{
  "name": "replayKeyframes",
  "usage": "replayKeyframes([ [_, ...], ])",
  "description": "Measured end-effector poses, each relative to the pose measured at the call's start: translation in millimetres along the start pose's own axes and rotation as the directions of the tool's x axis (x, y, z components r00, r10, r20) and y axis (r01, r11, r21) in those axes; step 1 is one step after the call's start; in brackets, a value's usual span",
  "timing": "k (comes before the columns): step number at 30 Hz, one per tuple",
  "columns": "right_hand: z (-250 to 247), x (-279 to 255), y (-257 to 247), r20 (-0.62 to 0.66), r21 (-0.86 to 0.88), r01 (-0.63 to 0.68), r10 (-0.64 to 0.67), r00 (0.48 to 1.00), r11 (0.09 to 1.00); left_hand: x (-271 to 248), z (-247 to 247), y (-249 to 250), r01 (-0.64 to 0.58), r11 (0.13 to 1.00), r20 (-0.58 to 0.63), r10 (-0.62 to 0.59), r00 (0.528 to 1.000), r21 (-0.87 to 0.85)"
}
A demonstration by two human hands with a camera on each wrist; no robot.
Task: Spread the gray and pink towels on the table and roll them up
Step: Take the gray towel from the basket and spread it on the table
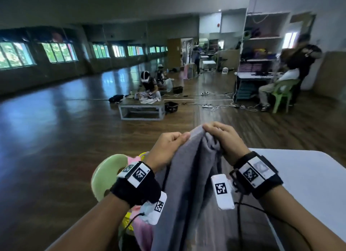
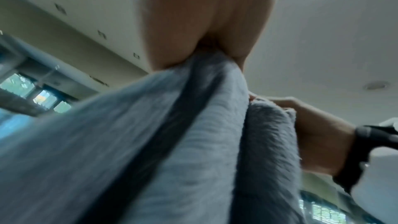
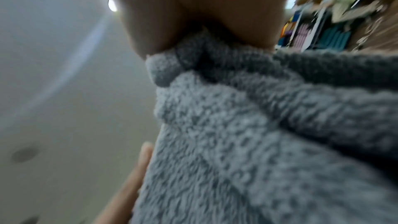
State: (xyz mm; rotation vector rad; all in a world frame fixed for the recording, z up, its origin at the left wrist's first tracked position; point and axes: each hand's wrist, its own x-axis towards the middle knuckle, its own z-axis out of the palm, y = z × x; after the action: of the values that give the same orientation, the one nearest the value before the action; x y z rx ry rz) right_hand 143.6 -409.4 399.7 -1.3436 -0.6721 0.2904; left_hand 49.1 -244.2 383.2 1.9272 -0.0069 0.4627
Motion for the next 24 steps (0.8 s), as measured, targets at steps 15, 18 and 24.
replayKeyframes([
  [15, -215.8, 52.1, 14.9, -0.209, -0.028, -0.121, 0.113, 0.971, 0.992, 154.5, 162.3, -16.2, -0.058, 0.995, 0.122, 0.067, 0.990, -0.076],
  [18, -213.9, 81.4, 30.7, -0.090, -0.183, -0.210, 0.197, 0.976, 0.960, 195.4, 163.9, -30.9, -0.069, 0.996, 0.138, 0.077, 0.987, -0.063],
  [24, -212.9, 165.4, 59.7, -0.128, -0.184, -0.190, 0.168, 0.977, 0.964, 286.4, 147.5, -52.2, -0.064, 0.996, 0.201, 0.074, 0.977, -0.054],
])
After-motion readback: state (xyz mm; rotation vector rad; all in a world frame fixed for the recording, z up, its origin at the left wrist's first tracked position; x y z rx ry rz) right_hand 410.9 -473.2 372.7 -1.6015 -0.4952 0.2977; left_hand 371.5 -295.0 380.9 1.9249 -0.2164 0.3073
